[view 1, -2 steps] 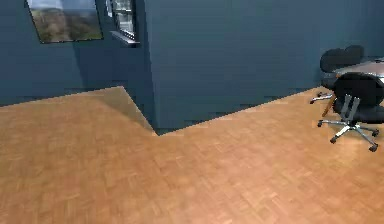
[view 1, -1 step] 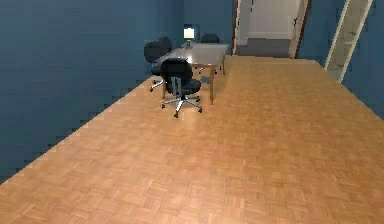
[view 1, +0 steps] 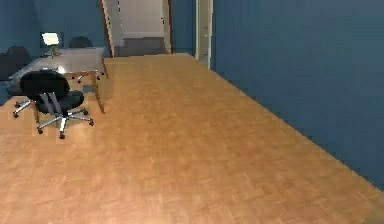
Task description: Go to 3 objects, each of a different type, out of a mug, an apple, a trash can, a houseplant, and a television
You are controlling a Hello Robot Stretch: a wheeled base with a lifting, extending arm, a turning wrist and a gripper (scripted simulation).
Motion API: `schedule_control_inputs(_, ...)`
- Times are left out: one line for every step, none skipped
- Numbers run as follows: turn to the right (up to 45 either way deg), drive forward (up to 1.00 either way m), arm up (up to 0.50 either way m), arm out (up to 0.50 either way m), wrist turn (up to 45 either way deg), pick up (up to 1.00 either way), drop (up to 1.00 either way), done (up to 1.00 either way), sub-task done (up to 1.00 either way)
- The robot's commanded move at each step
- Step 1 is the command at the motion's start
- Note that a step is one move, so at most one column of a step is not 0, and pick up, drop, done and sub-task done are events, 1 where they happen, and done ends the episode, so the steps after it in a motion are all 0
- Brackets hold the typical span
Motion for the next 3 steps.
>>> schedule_control_inputs(0.0,1.00,0.00,0.00,0.0,0.00,0.00,0.00,0.00)
schedule_control_inputs(0.0,1.00,0.00,0.00,0.0,0.00,0.00,0.00,0.00)
schedule_control_inputs(0.0,1.00,0.00,0.00,0.0,0.00,0.00,0.00,0.00)
